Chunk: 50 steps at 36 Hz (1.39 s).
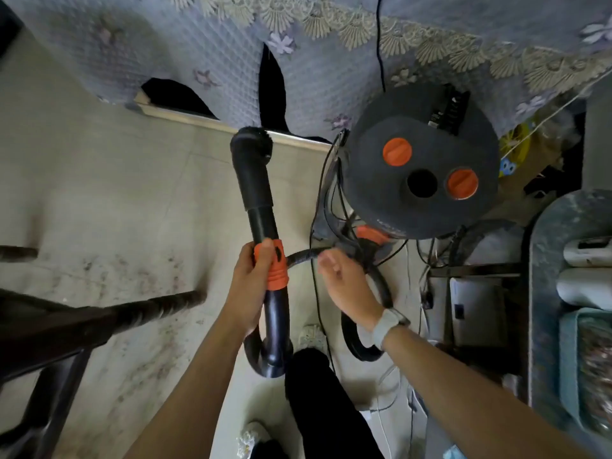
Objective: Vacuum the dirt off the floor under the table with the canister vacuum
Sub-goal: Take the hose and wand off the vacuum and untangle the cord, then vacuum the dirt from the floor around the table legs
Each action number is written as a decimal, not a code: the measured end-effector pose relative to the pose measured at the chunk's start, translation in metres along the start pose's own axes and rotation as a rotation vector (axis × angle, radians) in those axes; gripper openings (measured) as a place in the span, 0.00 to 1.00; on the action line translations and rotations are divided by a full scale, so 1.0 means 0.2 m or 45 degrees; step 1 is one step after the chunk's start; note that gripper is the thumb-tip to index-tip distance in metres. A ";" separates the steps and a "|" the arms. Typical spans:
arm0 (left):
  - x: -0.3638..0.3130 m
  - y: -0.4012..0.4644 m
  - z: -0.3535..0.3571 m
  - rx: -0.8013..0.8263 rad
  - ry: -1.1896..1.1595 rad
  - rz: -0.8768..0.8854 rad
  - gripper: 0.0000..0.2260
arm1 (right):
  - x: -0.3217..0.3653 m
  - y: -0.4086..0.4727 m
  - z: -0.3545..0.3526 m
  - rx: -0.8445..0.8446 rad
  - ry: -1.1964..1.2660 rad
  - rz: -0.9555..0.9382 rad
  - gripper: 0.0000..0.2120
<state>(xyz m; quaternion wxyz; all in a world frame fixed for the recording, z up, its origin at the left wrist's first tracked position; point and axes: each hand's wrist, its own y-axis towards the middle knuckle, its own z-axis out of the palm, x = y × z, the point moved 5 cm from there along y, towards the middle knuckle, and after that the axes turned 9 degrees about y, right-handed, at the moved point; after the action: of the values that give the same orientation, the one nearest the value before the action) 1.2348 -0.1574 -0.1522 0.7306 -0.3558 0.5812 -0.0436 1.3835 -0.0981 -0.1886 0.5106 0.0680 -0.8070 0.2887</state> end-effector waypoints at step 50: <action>2.55 -1.64 -1.13 -0.549 -0.754 -0.704 0.16 | -1.38 -1.91 1.58 0.915 -0.932 -0.121 0.20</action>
<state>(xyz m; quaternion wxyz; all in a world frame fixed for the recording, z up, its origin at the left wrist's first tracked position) 1.3144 -0.7510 -0.3977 0.7353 -0.6387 0.2265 -0.0113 1.4186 -0.6332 -0.3743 0.1515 0.3724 -0.7787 0.4817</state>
